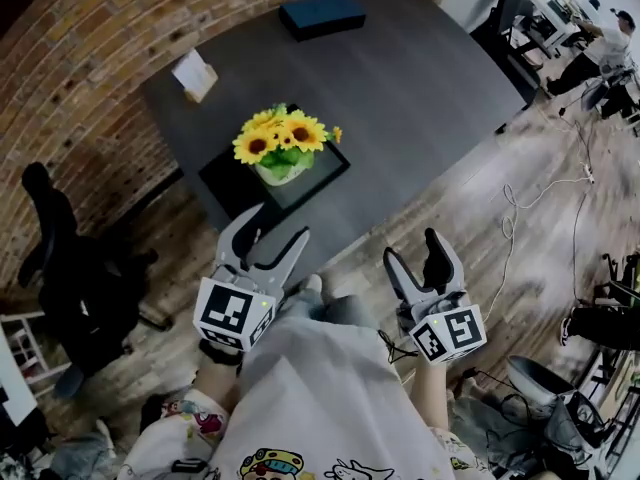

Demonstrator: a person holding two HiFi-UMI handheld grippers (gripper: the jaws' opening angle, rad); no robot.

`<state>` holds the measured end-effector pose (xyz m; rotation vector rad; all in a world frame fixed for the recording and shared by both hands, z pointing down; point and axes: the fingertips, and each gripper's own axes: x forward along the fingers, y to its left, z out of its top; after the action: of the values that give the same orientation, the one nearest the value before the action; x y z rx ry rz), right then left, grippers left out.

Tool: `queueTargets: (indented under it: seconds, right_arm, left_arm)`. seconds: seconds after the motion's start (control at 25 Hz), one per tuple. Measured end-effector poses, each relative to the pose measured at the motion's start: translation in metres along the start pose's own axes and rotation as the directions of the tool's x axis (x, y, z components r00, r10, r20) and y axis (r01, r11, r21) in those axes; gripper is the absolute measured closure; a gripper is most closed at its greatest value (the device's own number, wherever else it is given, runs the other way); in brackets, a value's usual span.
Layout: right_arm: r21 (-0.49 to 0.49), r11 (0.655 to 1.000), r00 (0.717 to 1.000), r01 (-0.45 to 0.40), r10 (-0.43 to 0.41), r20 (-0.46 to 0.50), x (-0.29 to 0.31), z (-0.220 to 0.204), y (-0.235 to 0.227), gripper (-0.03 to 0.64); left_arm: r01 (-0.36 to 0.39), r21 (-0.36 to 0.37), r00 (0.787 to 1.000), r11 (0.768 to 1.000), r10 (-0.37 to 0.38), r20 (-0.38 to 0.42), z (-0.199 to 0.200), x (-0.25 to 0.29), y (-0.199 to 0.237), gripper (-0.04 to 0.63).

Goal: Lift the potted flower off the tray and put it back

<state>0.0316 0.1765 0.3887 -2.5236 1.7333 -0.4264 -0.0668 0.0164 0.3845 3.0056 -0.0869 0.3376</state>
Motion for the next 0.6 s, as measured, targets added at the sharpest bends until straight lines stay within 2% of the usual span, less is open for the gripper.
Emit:
queueTargets:
  seconds: [0.32,0.48,0.6]
  right_arm:
    - [-0.024,0.992,0.991,-0.120,0.118,-0.063,0.045,-0.001,0.003,0.256]
    - [-0.039,0.975,0.973,-0.219,0.215,-0.084,0.080,0.002,0.002,0.252]
    - [-0.052,0.951,0.949,-0.305,0.299,-0.096,0.107,0.007,0.003,0.250]
  left_arm:
    - [-0.120,-0.064,0.993,0.991,0.118,-0.022,-0.016,-0.010,0.032,0.298]
    - [-0.212,-0.087,0.977,0.973,0.212,-0.019,-0.019,-0.012,0.050,0.287]
    - [-0.280,-0.104,0.960,0.954,0.280,-0.015,-0.019,-0.010,0.060,0.276]
